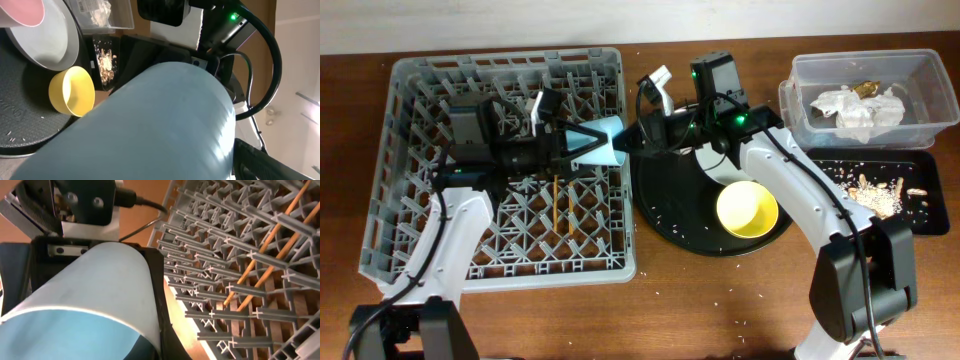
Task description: Sort waste into correct bins and load items into the dishwasher rack
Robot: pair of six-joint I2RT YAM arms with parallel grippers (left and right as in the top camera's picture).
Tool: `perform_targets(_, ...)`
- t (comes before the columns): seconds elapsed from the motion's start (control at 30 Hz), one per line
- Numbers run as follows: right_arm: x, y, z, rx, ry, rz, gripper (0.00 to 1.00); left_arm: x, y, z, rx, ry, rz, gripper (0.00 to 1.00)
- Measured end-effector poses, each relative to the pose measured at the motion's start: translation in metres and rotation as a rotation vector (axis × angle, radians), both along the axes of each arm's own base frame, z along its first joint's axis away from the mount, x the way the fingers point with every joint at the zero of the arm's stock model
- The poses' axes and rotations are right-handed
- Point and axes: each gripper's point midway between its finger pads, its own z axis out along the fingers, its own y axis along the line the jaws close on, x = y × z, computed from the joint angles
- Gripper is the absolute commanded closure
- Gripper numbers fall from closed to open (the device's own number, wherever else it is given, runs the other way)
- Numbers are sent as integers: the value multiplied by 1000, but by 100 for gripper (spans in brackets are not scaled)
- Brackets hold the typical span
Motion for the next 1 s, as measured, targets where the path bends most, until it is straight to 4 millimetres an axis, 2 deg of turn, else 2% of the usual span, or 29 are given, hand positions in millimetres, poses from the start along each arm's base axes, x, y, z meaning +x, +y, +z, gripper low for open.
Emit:
perform_targets(0.3,-6,0,2,19,0,34,96,3,8,1,-7,0,15,11)
perform_targets(0.33,-6,-1,2,18,0,34,96,3,8,1,-8,4,15,23)
perform_targets(0.37,-6,-1,2,17,-3,33,96,3,8,1,-9,4,13,32)
perform_targets(0.47,-6,-1,1,16,-8,32,95,2,9,3,-16,7,8,45)
perform_targets(0.5,-5,-1,1,16,-7,32,86,2,9,3,-16,8,8,48)
perform_targets(0.57,-1,-1,-1,1,-25,14,44,2,9,2,-15,8,9,48)
perform_targets(0.6,2,-2,-3,-12,-34,-1,29,2,9,2,-15,9,10,50)
perform_targets(0.63,6,-2,-4,-22,-46,-18,21,2,9,2,-16,10,9,52)
perform_targets(0.7,11,-6,-6,-37,-61,-39,15,3,9,4,-17,0,8,53)
perform_targets(0.77,26,-30,-15,-78,-41,-107,10,10,10,15,-14,-135,11,54)
perform_targets(0.8,41,-67,-27,-132,-11,-190,8,15,13,20,-8,-214,25,54)
perform_targets(0.83,47,-85,-34,-159,5,-230,7,20,16,25,0,-271,44,54)
perform_targets(0.87,51,-115,-43,-213,49,-284,7,26,18,26,11,-284,70,54)
perform_targets(0.93,51,-162,-54,-312,88,-354,4,48,26,20,68,-286,198,54)
perform_targets(1.0,50,-198,-38,-448,78,-400,3,74,43,-7,194,-144,387,54)
